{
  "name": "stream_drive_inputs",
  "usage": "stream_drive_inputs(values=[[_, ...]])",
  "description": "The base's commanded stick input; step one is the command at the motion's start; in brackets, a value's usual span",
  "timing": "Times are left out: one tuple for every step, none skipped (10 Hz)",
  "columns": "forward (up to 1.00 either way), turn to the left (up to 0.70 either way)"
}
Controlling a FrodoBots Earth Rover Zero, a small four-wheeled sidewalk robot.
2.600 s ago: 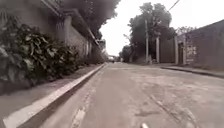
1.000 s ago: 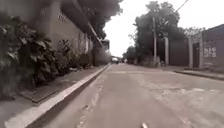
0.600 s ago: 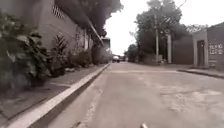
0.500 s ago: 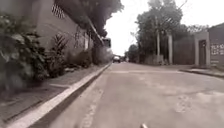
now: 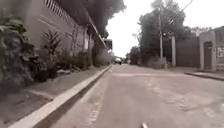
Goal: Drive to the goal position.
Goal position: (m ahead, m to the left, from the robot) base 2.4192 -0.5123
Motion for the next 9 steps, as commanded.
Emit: stream_drive_inputs(values=[[1.00,-0.05],[1.00,-0.13],[1.00,-0.22],[1.00,-0.27],[1.00,-0.27],[1.00,-0.27],[1.00,-0.16],[1.00,-0.01],[1.00,0.00]])
